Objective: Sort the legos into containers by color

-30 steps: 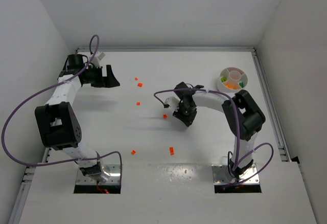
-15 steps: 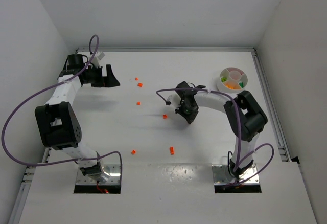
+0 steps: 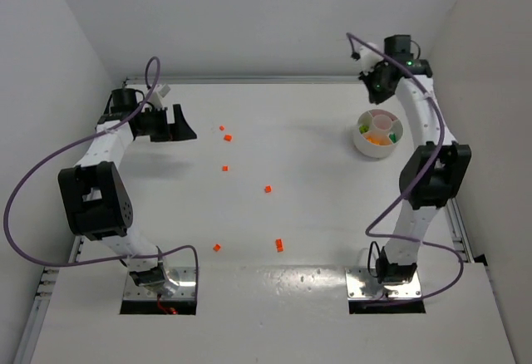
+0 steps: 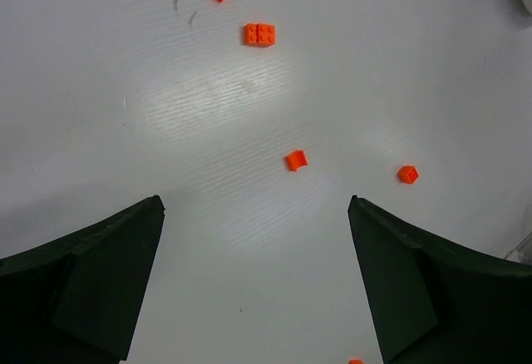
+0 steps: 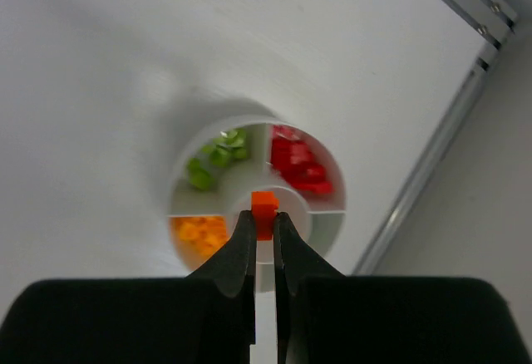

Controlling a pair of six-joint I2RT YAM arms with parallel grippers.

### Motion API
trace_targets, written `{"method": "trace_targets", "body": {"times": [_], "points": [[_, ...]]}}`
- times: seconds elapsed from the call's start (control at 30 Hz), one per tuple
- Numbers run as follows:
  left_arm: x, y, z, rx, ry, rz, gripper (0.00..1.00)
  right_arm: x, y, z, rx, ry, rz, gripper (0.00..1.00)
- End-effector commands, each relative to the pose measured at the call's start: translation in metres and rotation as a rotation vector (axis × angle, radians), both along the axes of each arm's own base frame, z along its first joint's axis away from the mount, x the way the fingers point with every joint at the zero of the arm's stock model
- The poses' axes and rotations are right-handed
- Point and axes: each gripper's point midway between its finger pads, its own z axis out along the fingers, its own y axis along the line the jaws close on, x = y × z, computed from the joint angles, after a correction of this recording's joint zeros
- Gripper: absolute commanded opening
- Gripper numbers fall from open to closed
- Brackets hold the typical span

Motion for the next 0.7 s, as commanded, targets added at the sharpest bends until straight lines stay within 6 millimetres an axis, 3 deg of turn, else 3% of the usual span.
{"method": "trace_targets", "body": {"times": [0.0,0.07,0.17,0.4,0.5,0.57,0.67], "points": [[0.01,-0.003,0.014,-0.017,-0.06,-0.009,1.0,-0.006,-0.04,-0.021,-0.005,0.134,-0.021,0.0],[0.011,-0.003,0.016,-0.02,-0.064,-0.004,1.0,-0.006,-0.058,-0.025,0.001,0.155,-0.045,0.0],[0.013,-0.006,0.013,-0.021,-0.064,-0.014,1.0,-0.008,-0.066,-0.036,0.026,0.199,-0.05,0.0],[0.013,-0.006,0.013,-0.021,-0.064,-0.014,1.0,-0.016,-0.066,-0.049,0.054,0.241,-0.048,0.0],[0.013,-0.006,0.01,-0.022,-0.055,-0.013,1.0,-0.018,-0.07,-0.056,0.052,0.258,-0.05,0.13],[0.014,-0.005,0.009,-0.02,-0.049,-0.001,1.0,-0.02,-0.071,-0.059,0.045,0.268,-0.054,0.32],[0.015,-0.004,0.006,0.005,-0.044,0.01,1.0,-0.022,-0.073,-0.062,0.037,0.28,-0.059,0.39]]}}
